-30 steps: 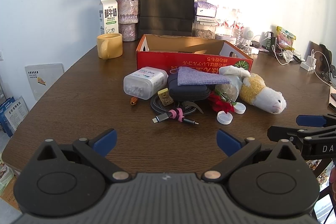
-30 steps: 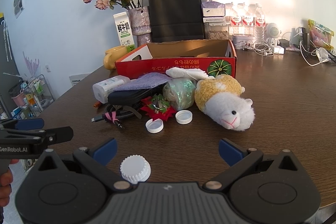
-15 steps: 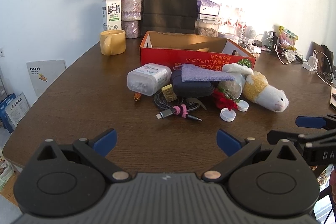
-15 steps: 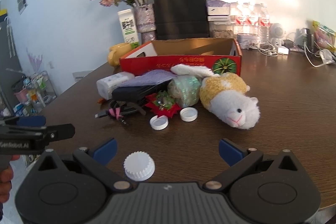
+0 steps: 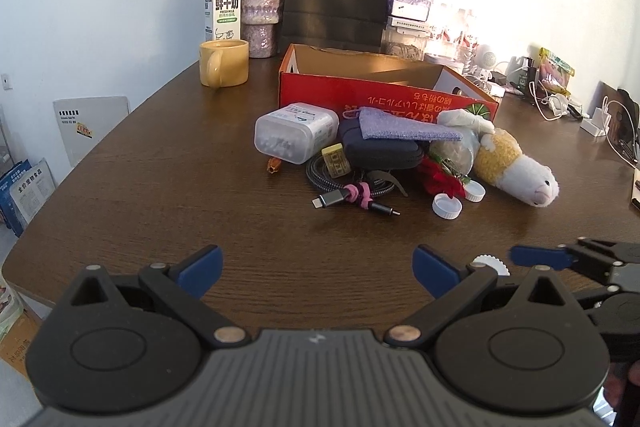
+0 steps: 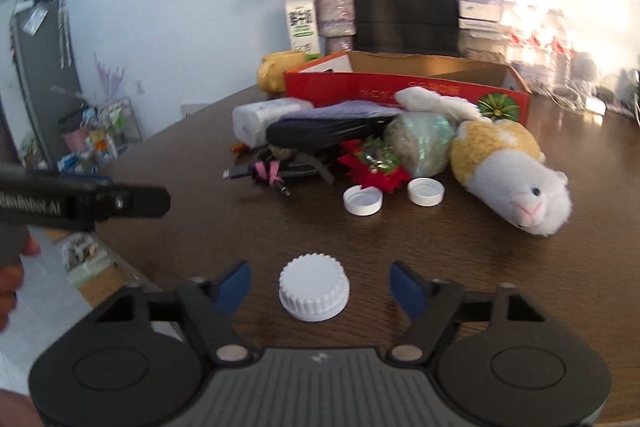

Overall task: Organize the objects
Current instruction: 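Close the right gripper on the large white bottle cap, then grasp the white cotton-swab box with the left gripper while right carries the cap toward the cardboard box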

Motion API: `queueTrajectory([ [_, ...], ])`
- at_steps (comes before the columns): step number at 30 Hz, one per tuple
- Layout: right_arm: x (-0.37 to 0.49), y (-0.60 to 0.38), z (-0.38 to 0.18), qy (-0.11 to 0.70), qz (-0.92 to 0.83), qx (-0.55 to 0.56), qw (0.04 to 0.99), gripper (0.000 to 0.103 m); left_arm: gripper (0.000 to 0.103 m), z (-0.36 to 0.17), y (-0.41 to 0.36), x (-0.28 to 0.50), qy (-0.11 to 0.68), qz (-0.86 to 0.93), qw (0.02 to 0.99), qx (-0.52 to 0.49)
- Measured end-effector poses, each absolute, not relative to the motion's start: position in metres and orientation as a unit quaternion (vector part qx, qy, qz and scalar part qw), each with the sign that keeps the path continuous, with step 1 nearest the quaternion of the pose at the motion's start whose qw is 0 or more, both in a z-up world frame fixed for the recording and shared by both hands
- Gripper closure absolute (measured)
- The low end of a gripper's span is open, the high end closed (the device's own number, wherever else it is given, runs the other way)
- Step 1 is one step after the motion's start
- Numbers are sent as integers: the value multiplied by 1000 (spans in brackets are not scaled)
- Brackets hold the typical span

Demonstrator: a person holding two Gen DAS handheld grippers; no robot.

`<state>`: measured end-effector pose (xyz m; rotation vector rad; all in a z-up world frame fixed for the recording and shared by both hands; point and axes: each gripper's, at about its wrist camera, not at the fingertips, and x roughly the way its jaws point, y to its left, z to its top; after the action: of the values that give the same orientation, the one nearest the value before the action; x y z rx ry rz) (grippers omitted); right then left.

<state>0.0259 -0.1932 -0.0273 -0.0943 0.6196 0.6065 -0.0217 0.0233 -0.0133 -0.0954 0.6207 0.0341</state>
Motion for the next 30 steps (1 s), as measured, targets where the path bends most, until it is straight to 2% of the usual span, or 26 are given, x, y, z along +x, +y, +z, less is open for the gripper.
queueTrajectory([
  [1,27,-192,-29,300,293,-51,906,45,0,-14,23,-21,306,17,951,-47],
  [3,28,-190,-33,294,291,-61,908,60,0,-15,24,-20,307,18,950,-48],
  [4,29,-190,-34,291,290,-65,909,64,0,-15,24,-20,308,18,950,-48],
  [18,42,-202,-22,261,286,-57,920,64,0,-11,33,12,299,29,953,-34],
  [30,91,-220,15,210,259,-35,942,64,0,11,52,105,293,53,955,-2],
])
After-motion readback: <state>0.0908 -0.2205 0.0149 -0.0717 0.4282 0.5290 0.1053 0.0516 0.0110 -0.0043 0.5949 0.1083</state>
